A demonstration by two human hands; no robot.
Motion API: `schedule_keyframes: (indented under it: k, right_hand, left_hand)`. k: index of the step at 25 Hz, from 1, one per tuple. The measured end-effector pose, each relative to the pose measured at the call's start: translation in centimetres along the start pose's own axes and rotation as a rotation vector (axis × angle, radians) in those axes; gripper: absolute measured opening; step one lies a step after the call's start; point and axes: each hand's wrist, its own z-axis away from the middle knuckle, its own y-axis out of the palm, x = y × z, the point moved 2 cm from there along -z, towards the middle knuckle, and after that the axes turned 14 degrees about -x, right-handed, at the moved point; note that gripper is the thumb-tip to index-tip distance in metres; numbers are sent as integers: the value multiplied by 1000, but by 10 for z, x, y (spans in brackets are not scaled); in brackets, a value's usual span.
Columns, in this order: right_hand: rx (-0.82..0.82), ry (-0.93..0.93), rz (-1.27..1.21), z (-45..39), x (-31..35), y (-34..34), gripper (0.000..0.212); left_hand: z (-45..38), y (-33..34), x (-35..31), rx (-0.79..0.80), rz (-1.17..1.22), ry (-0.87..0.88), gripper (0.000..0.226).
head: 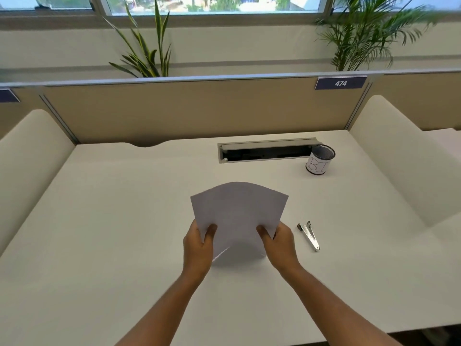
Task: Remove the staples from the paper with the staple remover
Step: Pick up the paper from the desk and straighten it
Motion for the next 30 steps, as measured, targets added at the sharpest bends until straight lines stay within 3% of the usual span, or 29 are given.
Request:
schedule_keyframes:
  k: [2,4,7,9,10,12,13,14,16,17,19,21,25,27,30]
  right_hand:
    - [-25,16,-24,0,1,-4,19]
    - [-118,-28,-122,-7,19,-18,47]
    - [-272,-400,62,-29,48,-40,86]
    - [-166,-642,269,-41,64,-41,78]
    - [-53,-660,306,-45,68,-37,64]
    - [146,-559,260,-49,68,-29,24]
    - [176,-484,197,-49,63,-28,10]
    - [159,-399,141,-48,54,-29,9]
    - [119,-220,33,-43,36,-35,15]
    - [109,-141,-32,-39,28,-40,18]
    - [89,-36,-125,-30,15,-45,24]
    - [81,10,-181,-25,7,-44,24]
    - [-16,66,-233,-22,-6,-36,18]
    - [-64,96,-188,-19,-18,-29,20]
    - [-2,100,-18,-15,-42,-12,22]
  left_hand:
    - [-4,0,-5,-27,-103,60,14]
    - [-17,-5,-19,-8,-222,230,6]
    - [-39,-16,-38,108,-427,472,19]
    - [-45,-18,-49,200,-565,579,14]
    - [-44,-16,-54,228,-617,643,9]
    - [-40,-14,-60,197,-661,751,2]
    - [-40,-17,-58,94,-668,782,10]
    - [-43,-23,-52,-55,-688,773,24]
    - [-51,-43,-34,-320,-596,560,68]
    - [-55,-53,-23,-320,-448,394,88]
    - [-57,-59,-3,-70,-62,59,107]
    - [-53,-54,7,161,140,-146,93]
    - [-42,-47,10,27,137,-114,23]
    - [-34,-47,20,-17,90,-94,20]
    - [-22,-43,42,5,6,-123,23]
